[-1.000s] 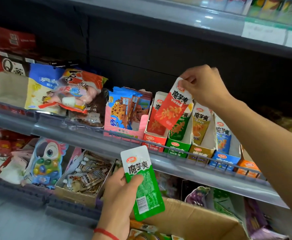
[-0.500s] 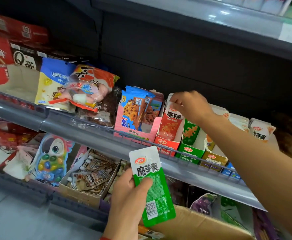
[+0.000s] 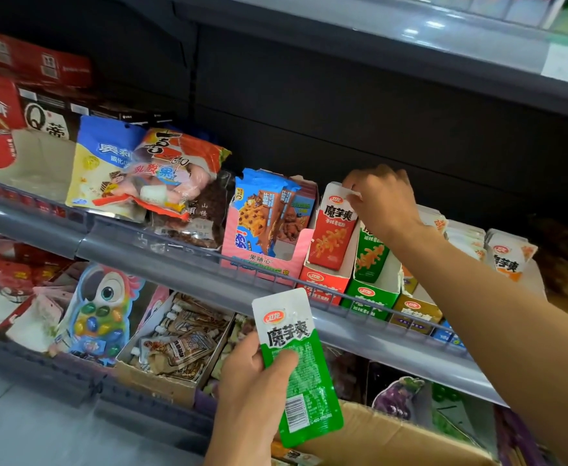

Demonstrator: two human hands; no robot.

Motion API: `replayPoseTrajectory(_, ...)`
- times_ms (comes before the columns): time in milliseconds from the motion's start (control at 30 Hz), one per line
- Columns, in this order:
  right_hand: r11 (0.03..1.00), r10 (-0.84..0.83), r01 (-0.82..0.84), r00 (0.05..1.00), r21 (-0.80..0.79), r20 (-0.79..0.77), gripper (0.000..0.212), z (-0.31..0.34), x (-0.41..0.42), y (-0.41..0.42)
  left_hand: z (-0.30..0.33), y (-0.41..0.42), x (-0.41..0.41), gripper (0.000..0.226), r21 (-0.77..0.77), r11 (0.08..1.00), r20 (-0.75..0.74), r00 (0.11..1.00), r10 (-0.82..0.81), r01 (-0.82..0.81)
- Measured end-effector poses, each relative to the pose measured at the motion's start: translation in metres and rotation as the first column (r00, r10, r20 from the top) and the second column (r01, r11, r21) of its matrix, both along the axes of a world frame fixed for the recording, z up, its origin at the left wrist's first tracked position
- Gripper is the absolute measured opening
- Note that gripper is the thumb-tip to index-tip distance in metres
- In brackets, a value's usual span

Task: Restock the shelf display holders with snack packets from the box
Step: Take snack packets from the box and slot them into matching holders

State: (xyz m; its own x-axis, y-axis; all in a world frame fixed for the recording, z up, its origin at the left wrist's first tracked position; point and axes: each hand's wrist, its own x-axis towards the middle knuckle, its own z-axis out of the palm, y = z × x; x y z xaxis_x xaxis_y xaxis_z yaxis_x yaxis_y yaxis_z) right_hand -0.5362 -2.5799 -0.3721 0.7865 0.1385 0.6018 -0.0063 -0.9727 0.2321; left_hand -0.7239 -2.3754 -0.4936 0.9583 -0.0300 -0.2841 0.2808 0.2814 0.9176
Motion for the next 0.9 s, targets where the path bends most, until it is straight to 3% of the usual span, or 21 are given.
replayPoseTrajectory(400,0.998,-0.023,0.023,1.000,-0.051,-0.008,0.027,-0.015,-0.001,-0.003,-0.004,0.000,0.002,0.020,0.025,1.000,0.003,1.000,-0.004,0.004)
replayPoseTrajectory(567,0.998,0.049,-0.049,0.999,-0.035,0.014,0.028,-0.014,-0.013,0.001,-0.008,-0.001,0.003,0.020,0.043,0.999,0.016,1.000,-0.009,0.008)
replayPoseTrajectory(667,0.949,0.250,-0.248,0.968,0.193,0.014,0.025,-0.019,-0.047,0.010,-0.007,0.000,0.002,0.019,0.023,1.000,0.037,0.999,-0.017,0.016)
replayPoseTrajectory(733,0.859,0.402,-0.324,0.906,0.397,-0.131,0.022,-0.028,-0.080,0.019,-0.006,0.001,-0.001,0.019,-0.004,1.000,0.062,0.998,-0.013,0.013)
replayPoseTrajectory(833,0.815,0.515,-0.281,0.753,0.507,-0.409,0.031,-0.043,-0.123,0.023,-0.004,0.001,-0.007,0.021,0.006,0.999,0.119,0.992,-0.041,0.041)
replayPoseTrajectory(900,0.771,0.562,-0.214,0.672,0.600,-0.483,0.030,-0.051,-0.142,0.020,-0.002,0.000,-0.011,0.023,0.042,0.996,0.165,0.983,-0.086,0.080)
